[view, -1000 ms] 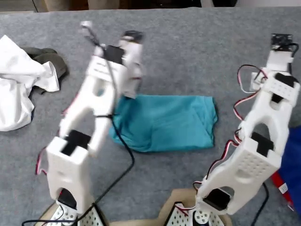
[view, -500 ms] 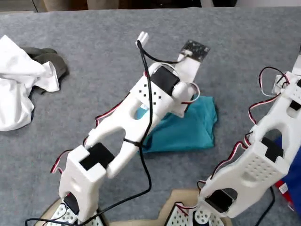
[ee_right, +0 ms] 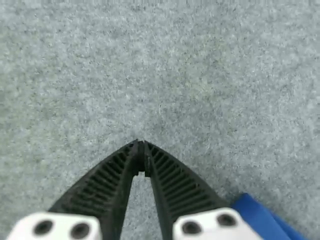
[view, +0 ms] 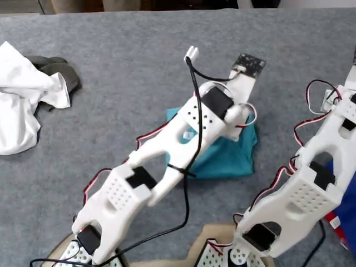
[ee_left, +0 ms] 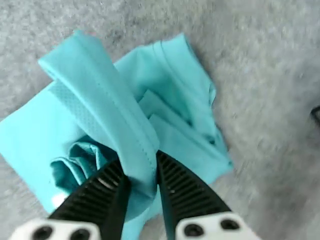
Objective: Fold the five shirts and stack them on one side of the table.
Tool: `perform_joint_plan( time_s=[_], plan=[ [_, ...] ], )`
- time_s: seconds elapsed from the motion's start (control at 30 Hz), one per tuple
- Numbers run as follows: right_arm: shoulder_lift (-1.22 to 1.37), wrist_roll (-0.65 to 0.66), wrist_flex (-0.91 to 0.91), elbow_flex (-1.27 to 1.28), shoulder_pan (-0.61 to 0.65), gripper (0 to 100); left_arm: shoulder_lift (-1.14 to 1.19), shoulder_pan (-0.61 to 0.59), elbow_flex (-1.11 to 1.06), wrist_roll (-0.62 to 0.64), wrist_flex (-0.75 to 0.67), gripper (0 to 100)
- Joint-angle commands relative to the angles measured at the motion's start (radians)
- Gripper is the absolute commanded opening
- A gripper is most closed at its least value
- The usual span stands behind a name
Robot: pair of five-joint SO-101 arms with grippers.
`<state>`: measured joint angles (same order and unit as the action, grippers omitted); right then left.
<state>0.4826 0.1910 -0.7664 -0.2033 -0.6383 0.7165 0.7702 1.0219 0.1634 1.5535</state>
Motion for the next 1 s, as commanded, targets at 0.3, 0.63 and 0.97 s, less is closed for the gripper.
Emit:
perform_joint_plan(
  time_s=[0.3, 0.63, 0.97],
  plan=[
    [0.001, 0.005, 0.020, -0.050, -0.013, 0.9, 0.068, 0.077, 0.198, 0.078, -0.009, 2],
    [0.001, 0.009, 0.020, -0.050, -0.010, 0.9, 0.076, 0.091, 0.190, 0.078, -0.052, 3],
    [0.002, 0.011, 0.020, -0.050, -0.007, 0.9, 0.088, 0.083, 0.190, 0.078, -0.049, 24]
  ],
)
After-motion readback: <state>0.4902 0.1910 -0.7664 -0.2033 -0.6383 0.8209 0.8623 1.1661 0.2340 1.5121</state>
